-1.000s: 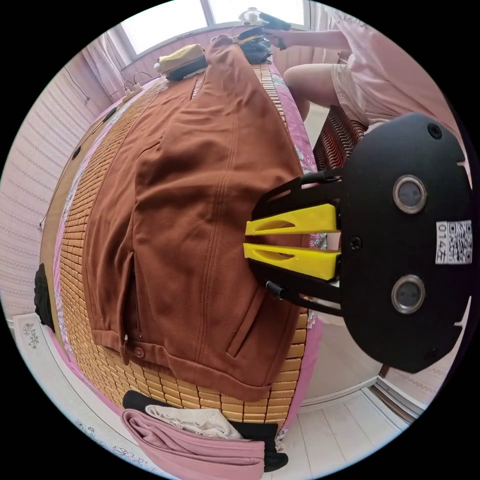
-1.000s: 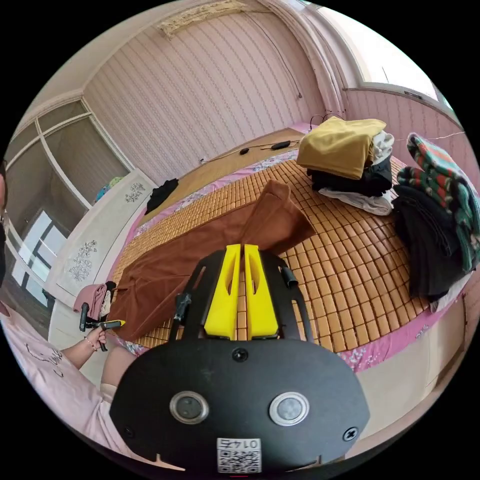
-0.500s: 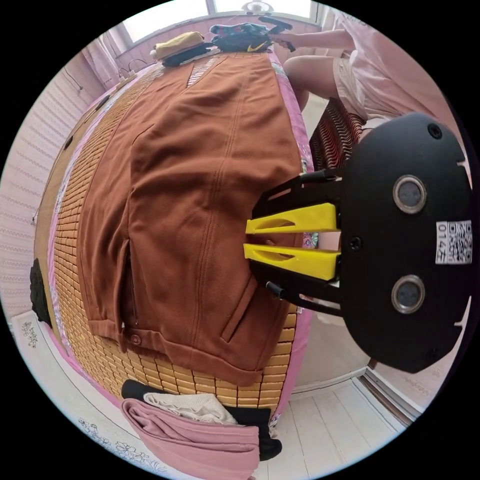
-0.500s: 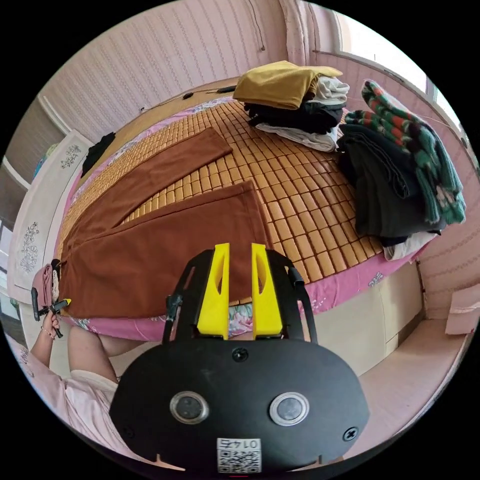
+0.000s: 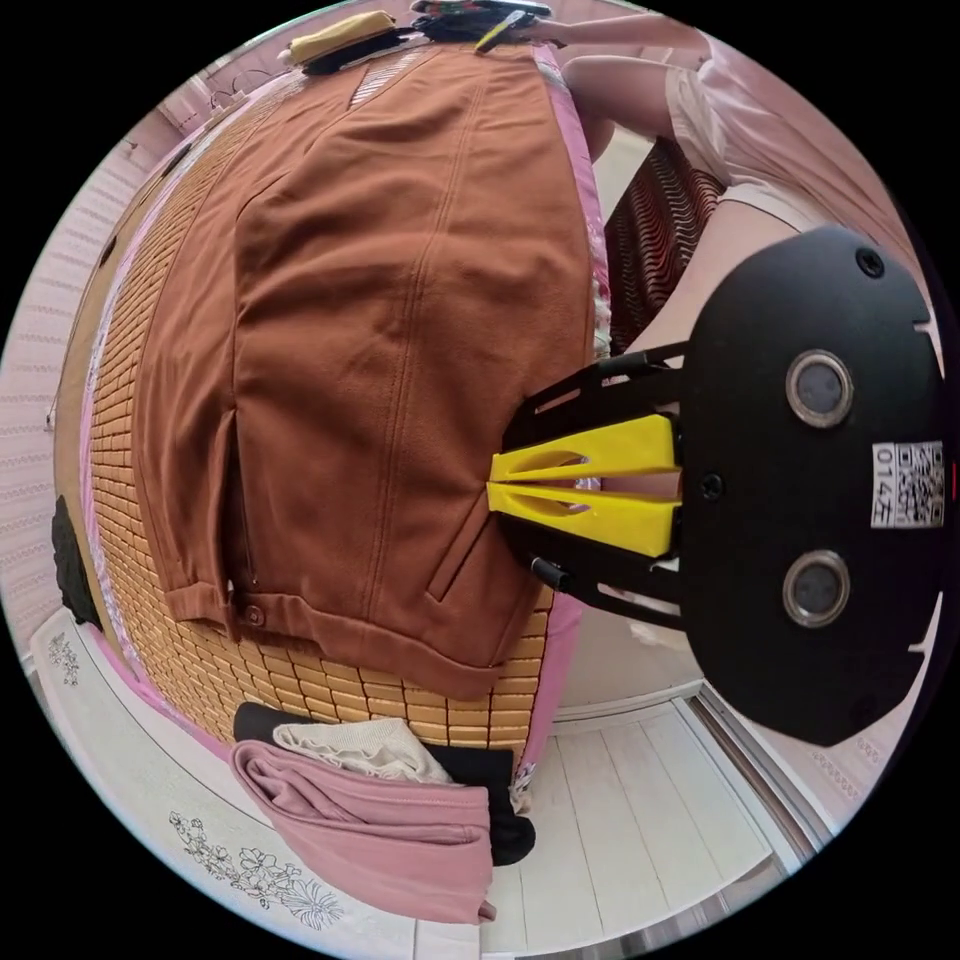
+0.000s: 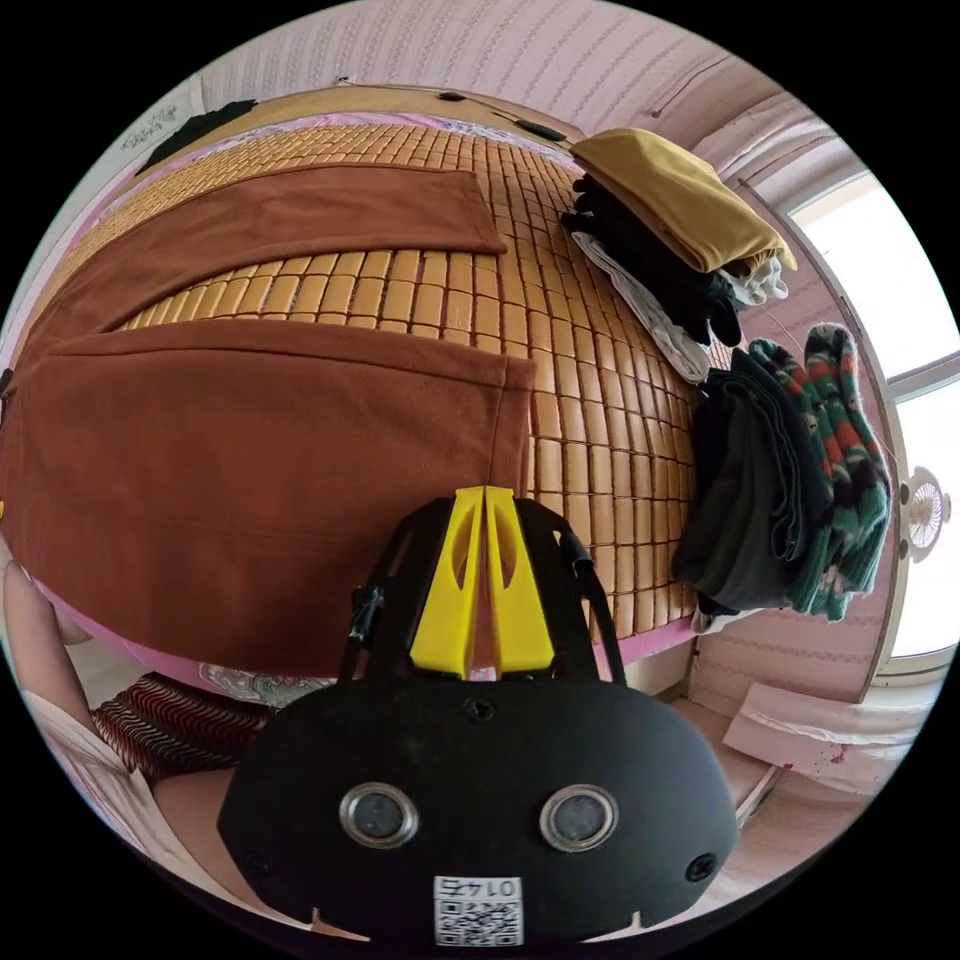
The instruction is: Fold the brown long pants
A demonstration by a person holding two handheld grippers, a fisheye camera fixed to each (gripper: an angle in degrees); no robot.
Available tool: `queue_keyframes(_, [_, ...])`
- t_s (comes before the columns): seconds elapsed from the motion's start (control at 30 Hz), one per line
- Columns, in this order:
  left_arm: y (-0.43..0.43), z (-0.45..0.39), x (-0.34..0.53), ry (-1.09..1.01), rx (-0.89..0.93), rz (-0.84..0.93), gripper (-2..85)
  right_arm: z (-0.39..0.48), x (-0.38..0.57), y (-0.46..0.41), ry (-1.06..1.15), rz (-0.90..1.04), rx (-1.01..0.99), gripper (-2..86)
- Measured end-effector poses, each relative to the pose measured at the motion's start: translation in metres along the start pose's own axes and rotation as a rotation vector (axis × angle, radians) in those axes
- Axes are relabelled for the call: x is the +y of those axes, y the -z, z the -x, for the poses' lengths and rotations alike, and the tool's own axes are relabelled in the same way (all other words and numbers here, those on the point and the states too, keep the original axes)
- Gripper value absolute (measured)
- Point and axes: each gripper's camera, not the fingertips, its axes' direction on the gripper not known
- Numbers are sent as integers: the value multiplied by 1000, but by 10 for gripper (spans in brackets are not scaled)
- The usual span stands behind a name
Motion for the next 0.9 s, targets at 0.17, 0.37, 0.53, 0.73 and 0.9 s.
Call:
queue_keyframes(0.17, [-3,9,7,7,76,37,-10,-18,1,0,-91,-11,-116,-1])
queue_keyframes(0.37, [40,-3,27,-37,18,-151,-7,-48,3,19,-187,-139,-235,78])
queue_keyframes(0.53, [64,-60,17,-272,87,-261,1,-63,-23,5,-226,-132,-345,108])
queue_keyframes(0.73, [44,-96,1,-360,146,-233,6,-73,-32,0,-232,-99,-393,-1])
queue_keyframes(0.9, [14,-79,-2,-261,156,-124,1,-72,-31,-3,-226,-83,-365,-4])
